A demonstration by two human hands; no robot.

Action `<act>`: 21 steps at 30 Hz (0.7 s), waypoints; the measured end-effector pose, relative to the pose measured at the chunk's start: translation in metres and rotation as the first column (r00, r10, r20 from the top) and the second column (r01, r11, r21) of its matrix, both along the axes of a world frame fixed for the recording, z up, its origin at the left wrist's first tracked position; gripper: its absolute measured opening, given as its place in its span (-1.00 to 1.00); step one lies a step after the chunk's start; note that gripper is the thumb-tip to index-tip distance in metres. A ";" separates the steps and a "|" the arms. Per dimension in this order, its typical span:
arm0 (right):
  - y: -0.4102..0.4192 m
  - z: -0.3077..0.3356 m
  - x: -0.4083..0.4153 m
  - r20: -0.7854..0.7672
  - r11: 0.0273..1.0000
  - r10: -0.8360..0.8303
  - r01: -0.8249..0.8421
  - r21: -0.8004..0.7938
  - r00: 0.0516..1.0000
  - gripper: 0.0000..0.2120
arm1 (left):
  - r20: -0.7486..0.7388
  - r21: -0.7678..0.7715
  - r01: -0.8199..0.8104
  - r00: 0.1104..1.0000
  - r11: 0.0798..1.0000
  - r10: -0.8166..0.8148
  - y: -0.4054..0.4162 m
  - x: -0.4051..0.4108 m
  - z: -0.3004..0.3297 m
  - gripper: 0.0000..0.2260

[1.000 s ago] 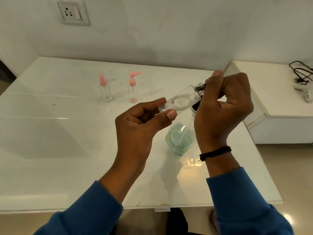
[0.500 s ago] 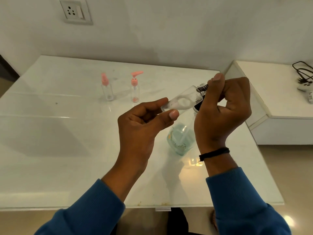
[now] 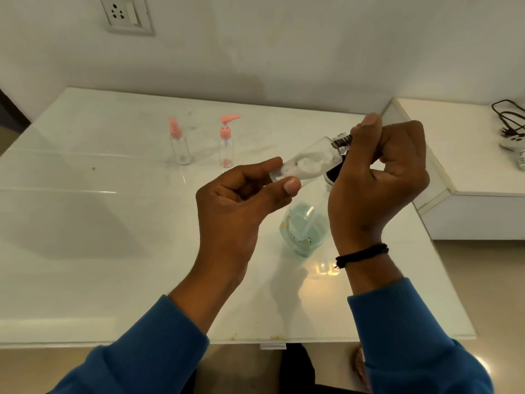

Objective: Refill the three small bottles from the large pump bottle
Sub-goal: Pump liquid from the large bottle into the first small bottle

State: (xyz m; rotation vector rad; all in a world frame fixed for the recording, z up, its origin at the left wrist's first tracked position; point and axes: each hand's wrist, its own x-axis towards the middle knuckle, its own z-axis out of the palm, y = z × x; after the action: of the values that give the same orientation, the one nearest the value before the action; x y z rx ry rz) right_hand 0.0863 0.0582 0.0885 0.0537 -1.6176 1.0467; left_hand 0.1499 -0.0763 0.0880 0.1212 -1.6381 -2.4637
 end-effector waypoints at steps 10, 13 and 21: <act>0.001 -0.001 0.001 -0.012 1.000 0.003 -0.003 0.001 1.000 -0.64 | 0.005 0.017 -0.001 1.000 1.000 0.001 0.000 -0.001 0.000 -0.63; 0.003 -0.002 0.000 -0.004 1.000 -0.001 0.001 -0.001 1.000 -0.64 | 0.016 0.038 -0.006 1.000 0.999 0.005 0.002 0.001 0.000 -0.62; 0.004 -0.004 0.001 -0.004 1.000 -0.010 0.010 0.000 1.000 -0.63 | 0.009 0.045 -0.004 1.000 0.999 0.004 0.002 0.001 0.000 -0.64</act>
State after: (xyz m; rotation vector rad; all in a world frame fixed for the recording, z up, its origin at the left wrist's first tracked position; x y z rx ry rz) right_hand 0.0871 0.0623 0.0843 0.0478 -1.6134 1.0380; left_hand 0.1507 -0.0742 0.0880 0.1422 -1.5845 -2.5019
